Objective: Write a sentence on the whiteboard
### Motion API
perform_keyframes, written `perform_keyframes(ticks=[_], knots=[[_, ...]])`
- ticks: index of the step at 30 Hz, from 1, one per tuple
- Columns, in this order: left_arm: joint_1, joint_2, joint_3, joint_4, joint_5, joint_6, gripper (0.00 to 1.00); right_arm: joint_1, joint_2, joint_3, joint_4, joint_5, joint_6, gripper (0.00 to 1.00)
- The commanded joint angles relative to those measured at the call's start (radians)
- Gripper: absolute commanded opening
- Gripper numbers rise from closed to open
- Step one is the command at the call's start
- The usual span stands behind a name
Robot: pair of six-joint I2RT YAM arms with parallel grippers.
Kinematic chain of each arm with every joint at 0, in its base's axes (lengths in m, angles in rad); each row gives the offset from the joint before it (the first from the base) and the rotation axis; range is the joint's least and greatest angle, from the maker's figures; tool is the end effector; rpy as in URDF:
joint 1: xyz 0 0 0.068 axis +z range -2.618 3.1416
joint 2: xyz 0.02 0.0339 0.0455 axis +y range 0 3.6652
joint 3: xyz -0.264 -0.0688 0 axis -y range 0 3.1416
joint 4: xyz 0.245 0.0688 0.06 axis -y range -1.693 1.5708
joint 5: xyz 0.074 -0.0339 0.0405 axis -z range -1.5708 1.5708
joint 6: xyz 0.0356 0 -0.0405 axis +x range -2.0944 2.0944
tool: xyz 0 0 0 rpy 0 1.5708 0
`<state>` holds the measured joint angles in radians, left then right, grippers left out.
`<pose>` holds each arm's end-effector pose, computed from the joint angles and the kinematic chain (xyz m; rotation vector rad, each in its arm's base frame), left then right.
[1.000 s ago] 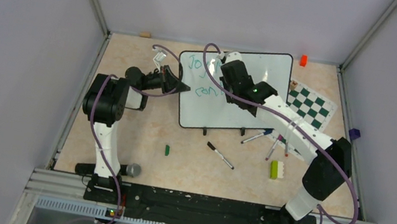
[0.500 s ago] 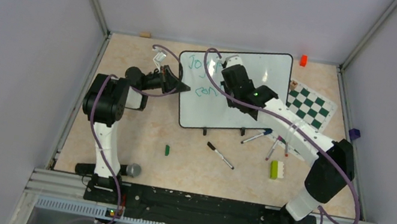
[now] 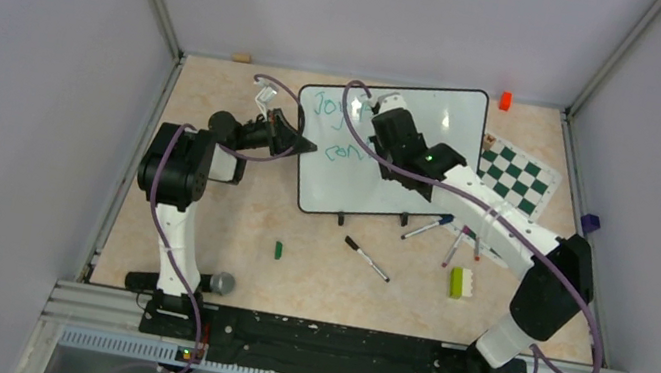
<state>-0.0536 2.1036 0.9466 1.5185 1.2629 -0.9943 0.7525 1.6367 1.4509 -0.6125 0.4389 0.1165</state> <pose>0.3845 -0.0546 0.1707 0.5672 1.5863 -1.5703 0.2756 0.2373 0.3146 -0.5137 2.2184 -0.0706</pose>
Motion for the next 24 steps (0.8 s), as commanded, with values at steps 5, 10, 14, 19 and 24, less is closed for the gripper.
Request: perform_keyframes(ticks=[5,10,14,19,24], knots=[[-0.037,0.026,-0.011,0.100,0.192,0.115,0.00,-0.036,-0.090,-0.002,0.038,-0.029,0.017,0.00],[-0.037,0.026,-0.011,0.099,0.192,0.115,0.00,-0.049,-0.112,-0.031,0.069,-0.017,0.024,0.00],[-0.037,0.027,-0.011,0.100,0.193,0.115,0.00,-0.056,-0.156,-0.084,0.118,-0.008,0.037,0.00],[-0.036,0.027,-0.011,0.099,0.193,0.115,0.00,-0.090,-0.210,-0.154,0.164,-0.022,0.063,0.00],[-0.037,0.027,-0.009,0.099,0.194,0.115,0.00,-0.096,-0.297,-0.245,0.246,-0.038,0.076,0.00]])
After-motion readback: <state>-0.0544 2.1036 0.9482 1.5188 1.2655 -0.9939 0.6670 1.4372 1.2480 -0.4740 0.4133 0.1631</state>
